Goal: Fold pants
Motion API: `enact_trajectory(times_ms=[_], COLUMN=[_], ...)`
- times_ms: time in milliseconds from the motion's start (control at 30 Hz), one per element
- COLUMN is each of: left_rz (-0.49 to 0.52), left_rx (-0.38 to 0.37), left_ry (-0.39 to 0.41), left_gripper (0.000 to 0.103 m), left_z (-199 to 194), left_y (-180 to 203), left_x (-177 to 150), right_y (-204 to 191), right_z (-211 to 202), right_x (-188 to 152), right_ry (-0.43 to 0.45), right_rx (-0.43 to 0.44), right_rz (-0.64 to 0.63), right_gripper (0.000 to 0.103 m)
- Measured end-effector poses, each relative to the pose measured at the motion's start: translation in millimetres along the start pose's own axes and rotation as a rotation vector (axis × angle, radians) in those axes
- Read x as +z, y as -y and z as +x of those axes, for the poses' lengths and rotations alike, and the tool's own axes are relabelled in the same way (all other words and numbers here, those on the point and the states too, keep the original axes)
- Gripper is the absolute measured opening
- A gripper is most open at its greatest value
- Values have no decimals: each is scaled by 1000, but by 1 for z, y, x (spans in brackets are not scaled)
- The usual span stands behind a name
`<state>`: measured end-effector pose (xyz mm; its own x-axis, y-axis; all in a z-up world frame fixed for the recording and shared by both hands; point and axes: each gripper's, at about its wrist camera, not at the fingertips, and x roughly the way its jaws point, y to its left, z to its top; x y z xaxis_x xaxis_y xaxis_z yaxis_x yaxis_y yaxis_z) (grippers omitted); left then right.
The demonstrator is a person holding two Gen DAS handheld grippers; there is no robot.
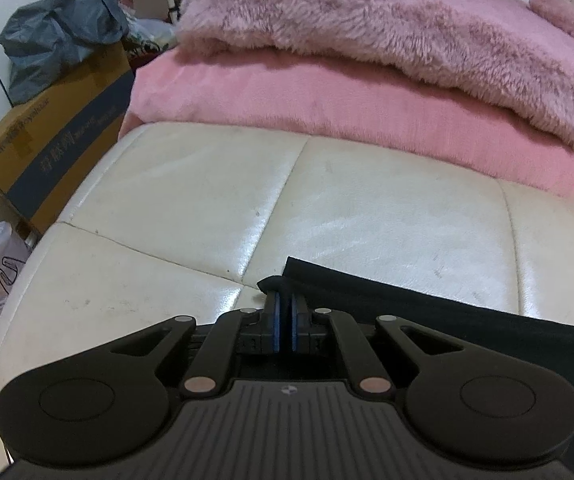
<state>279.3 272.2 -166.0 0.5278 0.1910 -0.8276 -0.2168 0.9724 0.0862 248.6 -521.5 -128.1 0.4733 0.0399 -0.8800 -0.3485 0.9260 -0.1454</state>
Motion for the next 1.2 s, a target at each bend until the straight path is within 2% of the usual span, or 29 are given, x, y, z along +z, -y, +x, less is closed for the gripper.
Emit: enact_trajectory(times_ms=[67,167,333,433,500,733,867,967,1100,1200], left_rz=[4,13,40,92,165,217,191,151,154,172], left_rx=[3,1,-4,17,54,59,43,26,15,18], left_ry=[26,68,117,117,82,76,111,148,145,132], left_gripper=[4,4,3,3,3,2,2,2,2,2], left_z=[-8,-20,-37,-41,-32,-20,-30,-38,-34,-23], left_y=[1,2,2,7,13,20,14,9,12,22], left_x=[-1,-3,0,3,3,0,-2,0,6,8], right_y=[0,-2,-4,-7,-5,-13,-11,-12,-9,-3], right_z=[-10,-24,-34,-40,-39,-28,-29,-40,-58,-56], right_x=[-8,-23,-42,-50,-56,-48,-47,-52,-69,-74], right_ry=[42,111,178,208,215,194,187,230,298,291], right_rx=[-5,-18,-53,-54,-47,-80,-98,-94,-86,-118], right_rz=[61,165,304,340,379,370,375,401,465,504], right_gripper=[4,4,2,1,1,1,1,0,0,0])
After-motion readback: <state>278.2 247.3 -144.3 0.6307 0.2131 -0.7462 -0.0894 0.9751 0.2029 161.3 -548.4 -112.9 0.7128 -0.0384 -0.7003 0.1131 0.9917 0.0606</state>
